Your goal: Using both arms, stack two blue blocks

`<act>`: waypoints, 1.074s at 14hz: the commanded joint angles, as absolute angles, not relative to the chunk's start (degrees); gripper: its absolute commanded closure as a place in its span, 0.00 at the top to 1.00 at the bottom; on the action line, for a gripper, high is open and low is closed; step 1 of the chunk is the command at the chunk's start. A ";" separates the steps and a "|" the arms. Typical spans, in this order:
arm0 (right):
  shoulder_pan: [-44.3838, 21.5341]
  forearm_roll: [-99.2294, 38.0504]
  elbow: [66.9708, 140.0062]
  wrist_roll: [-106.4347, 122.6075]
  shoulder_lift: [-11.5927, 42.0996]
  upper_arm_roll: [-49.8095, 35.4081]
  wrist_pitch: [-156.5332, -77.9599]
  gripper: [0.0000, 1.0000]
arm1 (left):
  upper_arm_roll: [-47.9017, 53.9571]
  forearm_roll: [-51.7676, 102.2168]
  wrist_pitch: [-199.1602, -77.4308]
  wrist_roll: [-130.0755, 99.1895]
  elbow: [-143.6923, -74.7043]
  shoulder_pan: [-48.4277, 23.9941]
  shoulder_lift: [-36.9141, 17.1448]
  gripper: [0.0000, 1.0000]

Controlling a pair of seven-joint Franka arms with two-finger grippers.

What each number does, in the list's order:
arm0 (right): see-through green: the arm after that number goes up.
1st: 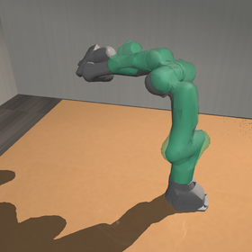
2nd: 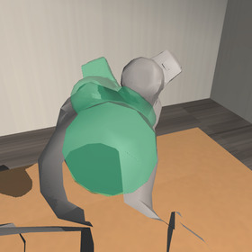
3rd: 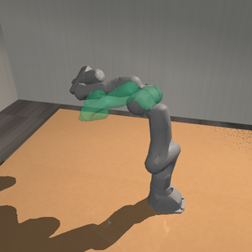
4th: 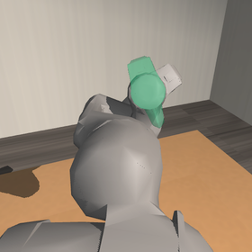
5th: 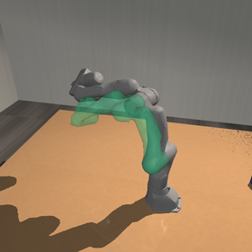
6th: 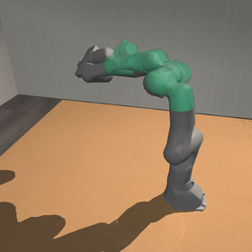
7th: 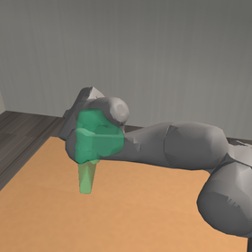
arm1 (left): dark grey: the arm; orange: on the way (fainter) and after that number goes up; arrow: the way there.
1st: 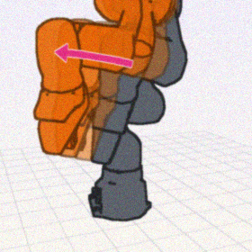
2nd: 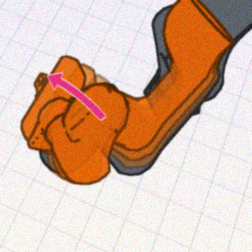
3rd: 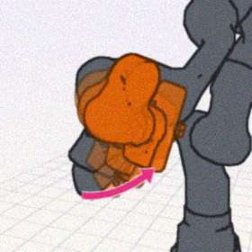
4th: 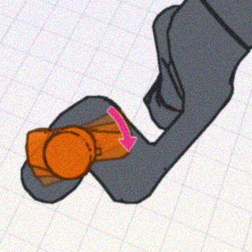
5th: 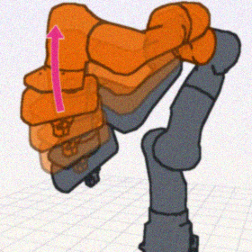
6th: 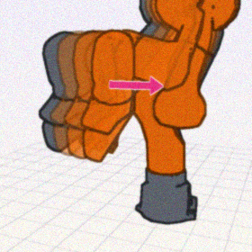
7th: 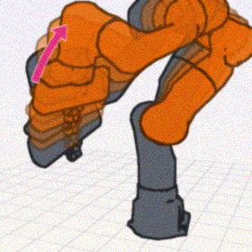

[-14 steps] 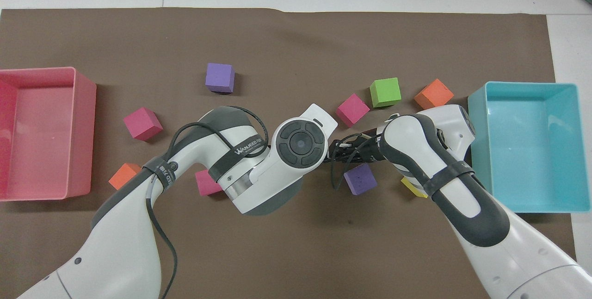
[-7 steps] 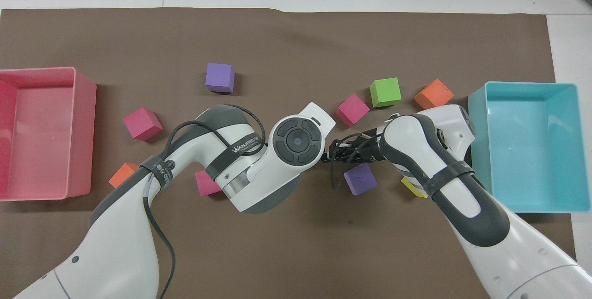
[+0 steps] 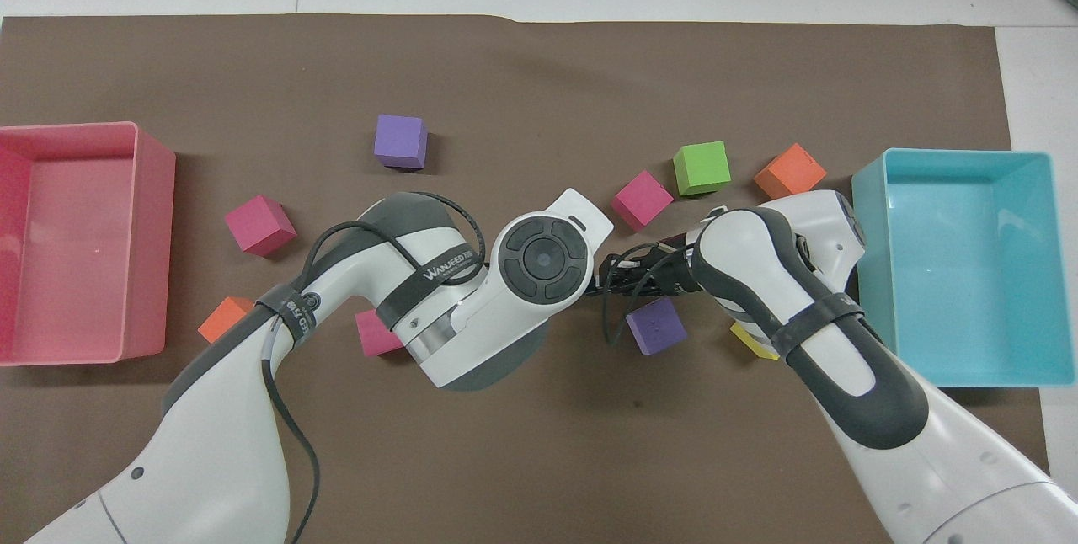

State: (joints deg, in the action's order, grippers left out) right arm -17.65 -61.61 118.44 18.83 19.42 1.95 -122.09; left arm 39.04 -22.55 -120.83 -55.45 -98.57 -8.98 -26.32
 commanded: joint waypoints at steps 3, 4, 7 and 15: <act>-17.14 -63.37 119.27 20.21 18.54 1.67 -121.90 0.00 | 39.64 -23.38 -121.38 -55.72 -99.93 -8.09 -25.40 0.15; -17.14 -63.37 119.27 20.21 18.54 1.67 -121.90 0.00 | 39.64 -23.38 -121.38 -55.90 -99.93 -8.09 -25.40 0.15; -17.14 -63.37 119.27 20.21 18.54 1.67 -121.90 0.00 | 39.99 -23.29 -121.29 -55.90 -99.93 -8.09 -25.40 0.16; -17.14 -63.37 119.27 20.21 18.54 1.67 -121.90 0.00 | 40.17 -23.20 -121.38 -55.63 -100.37 -8.00 -25.40 0.36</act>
